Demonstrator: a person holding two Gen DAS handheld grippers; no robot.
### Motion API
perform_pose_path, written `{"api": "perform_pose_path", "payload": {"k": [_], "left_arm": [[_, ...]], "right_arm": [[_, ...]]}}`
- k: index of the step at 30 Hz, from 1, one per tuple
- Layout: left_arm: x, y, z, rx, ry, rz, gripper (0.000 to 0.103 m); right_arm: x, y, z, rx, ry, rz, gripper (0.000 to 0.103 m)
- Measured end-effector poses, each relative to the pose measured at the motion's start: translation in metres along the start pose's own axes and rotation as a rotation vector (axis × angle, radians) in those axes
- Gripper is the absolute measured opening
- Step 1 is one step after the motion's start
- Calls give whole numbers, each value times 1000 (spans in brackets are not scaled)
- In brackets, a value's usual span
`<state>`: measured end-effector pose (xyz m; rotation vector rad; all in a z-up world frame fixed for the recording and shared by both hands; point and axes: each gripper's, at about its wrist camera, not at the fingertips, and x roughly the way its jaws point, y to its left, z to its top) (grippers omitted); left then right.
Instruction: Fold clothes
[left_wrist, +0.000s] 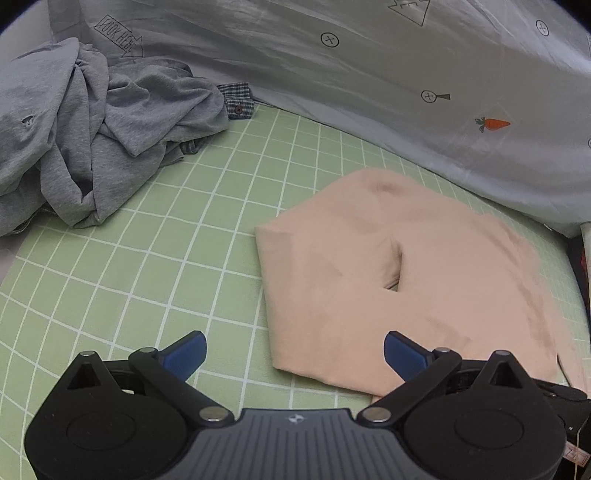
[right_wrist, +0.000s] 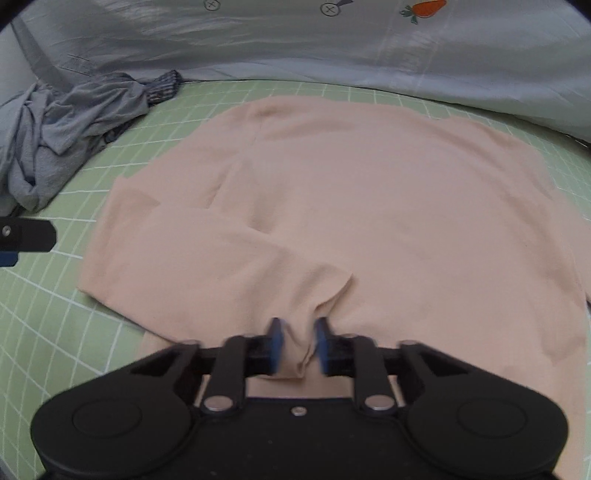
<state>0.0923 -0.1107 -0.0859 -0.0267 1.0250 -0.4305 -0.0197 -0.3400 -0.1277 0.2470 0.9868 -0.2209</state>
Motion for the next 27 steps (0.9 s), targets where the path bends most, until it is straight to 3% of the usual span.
{"api": "perform_pose_path", "payload": {"k": [7, 18, 23, 27], "left_arm": [[-25, -31, 7, -16, -82, 53, 101], [-54, -107, 12, 49, -140, 201, 101], [-59, -142, 8, 84, -136, 270, 101], [-64, -163, -1, 99, -136, 302, 101]], "right_arm": [[-29, -36, 16, 60, -126, 81, 2], [-61, -187, 31, 343, -339, 77, 2], [-78, -269, 27, 445, -455, 1, 2], [-86, -339, 21, 527, -504, -161, 2]]}}
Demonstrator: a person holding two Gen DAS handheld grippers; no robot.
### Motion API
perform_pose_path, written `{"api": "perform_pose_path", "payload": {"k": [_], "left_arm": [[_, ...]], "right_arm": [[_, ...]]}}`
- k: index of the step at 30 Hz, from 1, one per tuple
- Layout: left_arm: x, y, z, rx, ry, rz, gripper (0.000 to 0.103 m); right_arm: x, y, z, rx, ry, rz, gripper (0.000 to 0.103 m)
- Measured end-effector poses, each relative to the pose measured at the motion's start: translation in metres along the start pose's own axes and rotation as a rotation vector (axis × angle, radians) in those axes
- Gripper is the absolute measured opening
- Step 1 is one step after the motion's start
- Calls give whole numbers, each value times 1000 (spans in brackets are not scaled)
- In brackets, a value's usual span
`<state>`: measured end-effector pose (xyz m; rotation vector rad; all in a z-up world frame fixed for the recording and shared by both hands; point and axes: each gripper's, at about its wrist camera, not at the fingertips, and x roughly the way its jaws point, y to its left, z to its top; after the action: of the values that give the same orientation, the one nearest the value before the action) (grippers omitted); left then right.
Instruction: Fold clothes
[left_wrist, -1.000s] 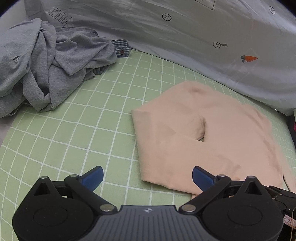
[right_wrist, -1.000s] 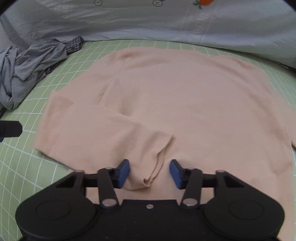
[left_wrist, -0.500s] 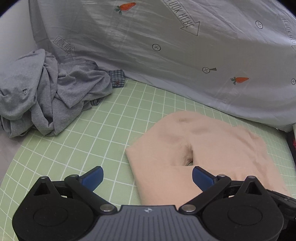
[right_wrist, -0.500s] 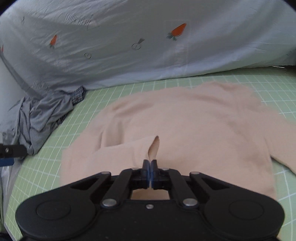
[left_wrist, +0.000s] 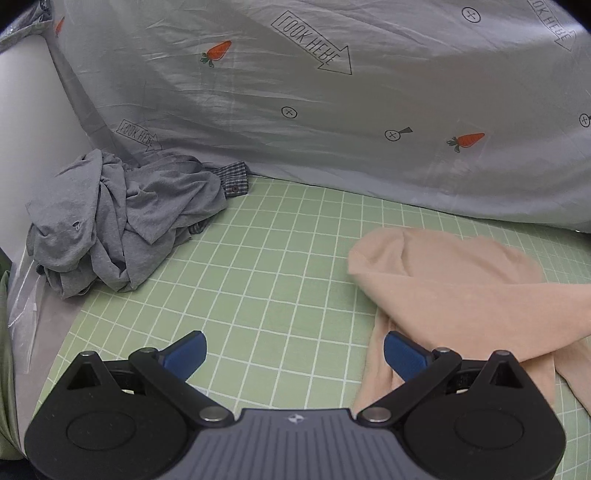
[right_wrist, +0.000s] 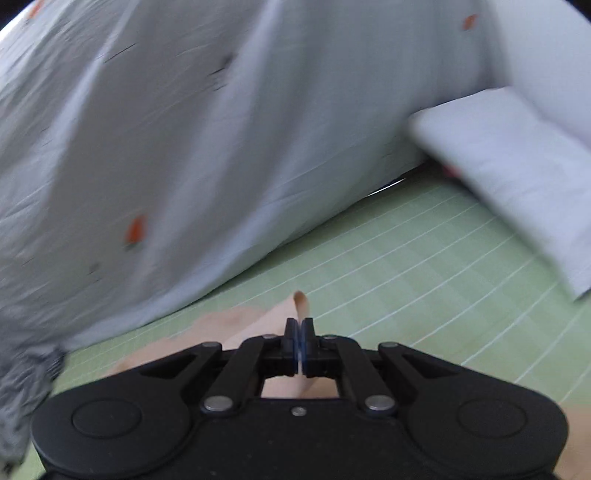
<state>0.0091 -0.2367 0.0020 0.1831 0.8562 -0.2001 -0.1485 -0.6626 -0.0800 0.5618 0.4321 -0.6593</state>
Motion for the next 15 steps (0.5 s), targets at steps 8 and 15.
{"api": "perform_pose_path", "payload": {"k": [8, 15], "left_arm": [[-8, 3, -20, -73, 34, 25, 101], [-17, 39, -36, -120, -14, -23, 101]], "right_arm": [[15, -38, 9, -79, 39, -174, 32], [-28, 35, -47, -172, 46, -51, 103]]}}
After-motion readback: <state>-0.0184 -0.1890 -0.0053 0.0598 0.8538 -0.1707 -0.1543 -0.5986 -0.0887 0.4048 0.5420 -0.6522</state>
